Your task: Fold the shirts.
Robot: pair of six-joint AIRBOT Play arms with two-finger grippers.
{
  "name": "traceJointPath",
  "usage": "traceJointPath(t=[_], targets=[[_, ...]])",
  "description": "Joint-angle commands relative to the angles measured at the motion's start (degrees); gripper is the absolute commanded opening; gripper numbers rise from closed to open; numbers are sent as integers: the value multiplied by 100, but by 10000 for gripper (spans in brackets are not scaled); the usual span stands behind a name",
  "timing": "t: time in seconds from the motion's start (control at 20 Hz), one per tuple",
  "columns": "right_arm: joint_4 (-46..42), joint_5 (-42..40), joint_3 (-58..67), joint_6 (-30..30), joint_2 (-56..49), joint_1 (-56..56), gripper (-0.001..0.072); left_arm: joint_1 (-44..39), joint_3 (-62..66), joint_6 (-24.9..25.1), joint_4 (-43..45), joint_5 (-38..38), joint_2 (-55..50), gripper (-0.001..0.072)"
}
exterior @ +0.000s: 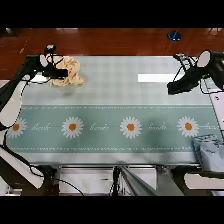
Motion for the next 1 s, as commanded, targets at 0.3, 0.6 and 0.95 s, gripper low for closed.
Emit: traceJointPath(t=[0.3,0.6,0.95], targets=[[-352,212,0,-4,0,4,428,-46,2785,428,-90,-2087,693,29],[-885,804,-2,66,245,4,427,-625,2081,474,-1069,-2975,2859,29],[-949,793,-2,66,1495,0,427,-3101,1939,203,-1086,-3069,3248,29]])
